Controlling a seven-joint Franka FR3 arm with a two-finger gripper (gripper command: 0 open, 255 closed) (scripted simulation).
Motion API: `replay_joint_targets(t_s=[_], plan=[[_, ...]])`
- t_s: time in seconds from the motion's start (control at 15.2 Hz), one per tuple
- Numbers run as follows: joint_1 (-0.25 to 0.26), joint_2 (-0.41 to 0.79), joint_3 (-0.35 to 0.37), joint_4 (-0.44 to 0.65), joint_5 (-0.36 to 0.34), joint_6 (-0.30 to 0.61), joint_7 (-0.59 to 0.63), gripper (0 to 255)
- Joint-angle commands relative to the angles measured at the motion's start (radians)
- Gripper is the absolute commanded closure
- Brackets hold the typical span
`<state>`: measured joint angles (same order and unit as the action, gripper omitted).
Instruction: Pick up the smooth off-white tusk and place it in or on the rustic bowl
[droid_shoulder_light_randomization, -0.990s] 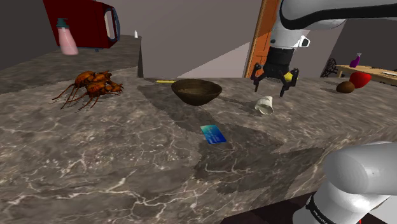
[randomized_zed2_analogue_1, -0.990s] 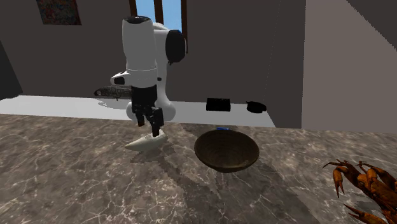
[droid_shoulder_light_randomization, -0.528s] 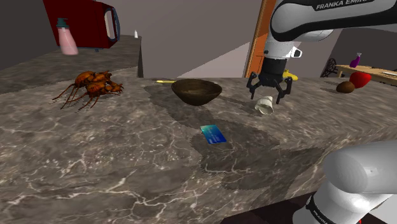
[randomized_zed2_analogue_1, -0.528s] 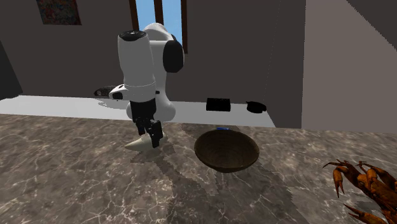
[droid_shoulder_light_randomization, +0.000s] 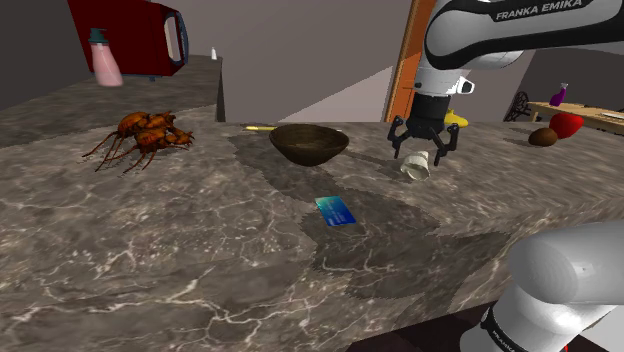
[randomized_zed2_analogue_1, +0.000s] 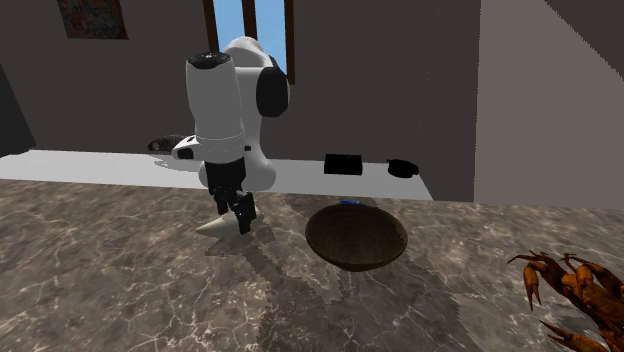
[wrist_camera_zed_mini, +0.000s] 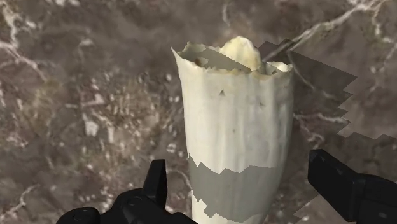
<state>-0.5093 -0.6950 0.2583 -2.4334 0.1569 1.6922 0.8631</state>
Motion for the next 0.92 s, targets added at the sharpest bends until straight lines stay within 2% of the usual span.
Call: replay_joint_targets(t_s=[0.0,0.59,0.86], plan=[[0.0,0.0,0.0,0.0,0.0,0.0,0.0,255],[0.0,0.0,0.0,0.0,0.0,0.0,0.0,255],[-0.003,0.003,-0.007,0.055,-0.006,-0.052,0.001,255]])
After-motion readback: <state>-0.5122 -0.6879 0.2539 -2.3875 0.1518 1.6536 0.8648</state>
